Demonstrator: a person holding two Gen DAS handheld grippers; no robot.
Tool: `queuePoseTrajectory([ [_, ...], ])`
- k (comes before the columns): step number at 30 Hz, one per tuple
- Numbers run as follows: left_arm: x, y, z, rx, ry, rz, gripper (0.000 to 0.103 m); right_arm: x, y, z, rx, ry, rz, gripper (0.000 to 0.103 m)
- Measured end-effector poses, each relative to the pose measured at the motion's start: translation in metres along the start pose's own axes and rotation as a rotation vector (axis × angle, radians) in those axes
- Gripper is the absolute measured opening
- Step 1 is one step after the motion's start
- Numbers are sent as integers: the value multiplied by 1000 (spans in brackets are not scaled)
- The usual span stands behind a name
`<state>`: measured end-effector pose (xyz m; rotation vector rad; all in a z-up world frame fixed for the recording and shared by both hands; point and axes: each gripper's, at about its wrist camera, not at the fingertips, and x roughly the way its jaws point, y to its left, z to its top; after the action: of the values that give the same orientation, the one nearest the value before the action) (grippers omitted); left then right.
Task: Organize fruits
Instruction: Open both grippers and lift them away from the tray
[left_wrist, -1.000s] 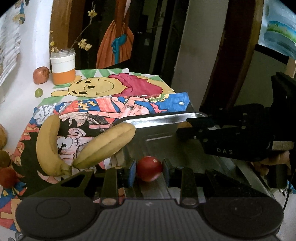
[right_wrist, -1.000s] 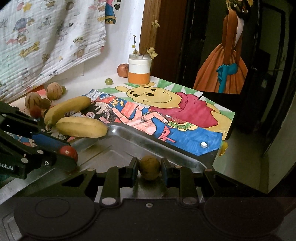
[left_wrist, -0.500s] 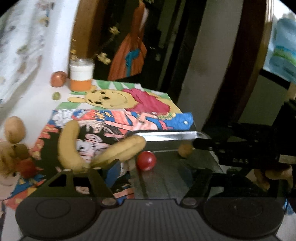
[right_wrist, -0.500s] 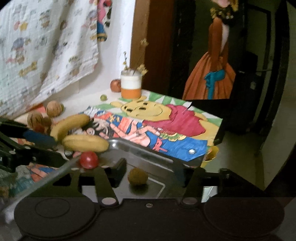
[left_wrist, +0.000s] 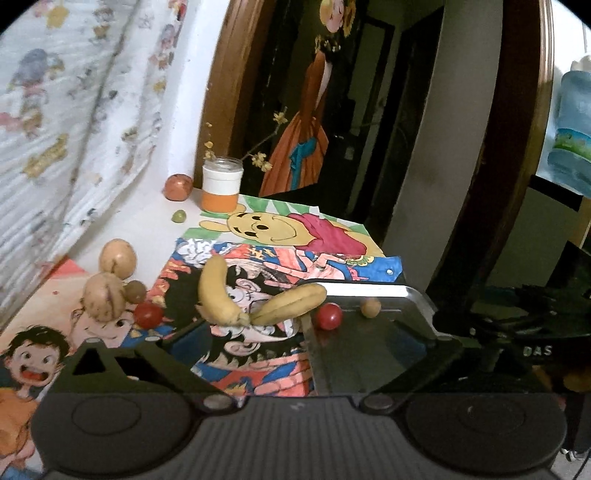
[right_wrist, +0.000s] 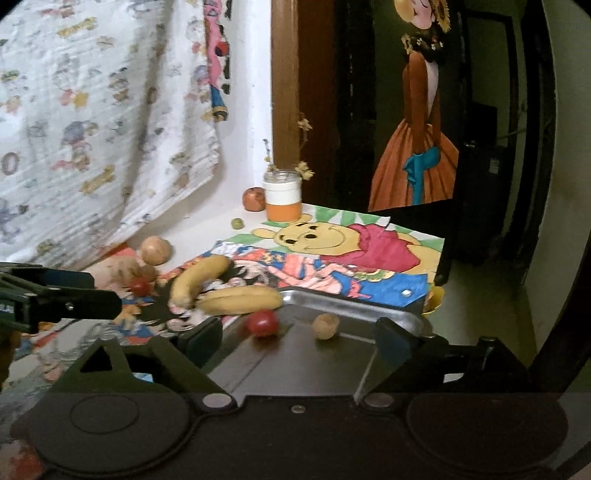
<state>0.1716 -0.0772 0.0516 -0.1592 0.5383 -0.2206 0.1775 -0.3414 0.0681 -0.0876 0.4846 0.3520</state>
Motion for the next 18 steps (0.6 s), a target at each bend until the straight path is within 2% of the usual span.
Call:
queuePoseTrajectory([
  [9,-37,11,-24,2,31,55,103,-44,40,-13,-1,22,32,102],
  [18,-64,31,-54,17,115,98,103,-62,75,-41,6,145,64,102],
])
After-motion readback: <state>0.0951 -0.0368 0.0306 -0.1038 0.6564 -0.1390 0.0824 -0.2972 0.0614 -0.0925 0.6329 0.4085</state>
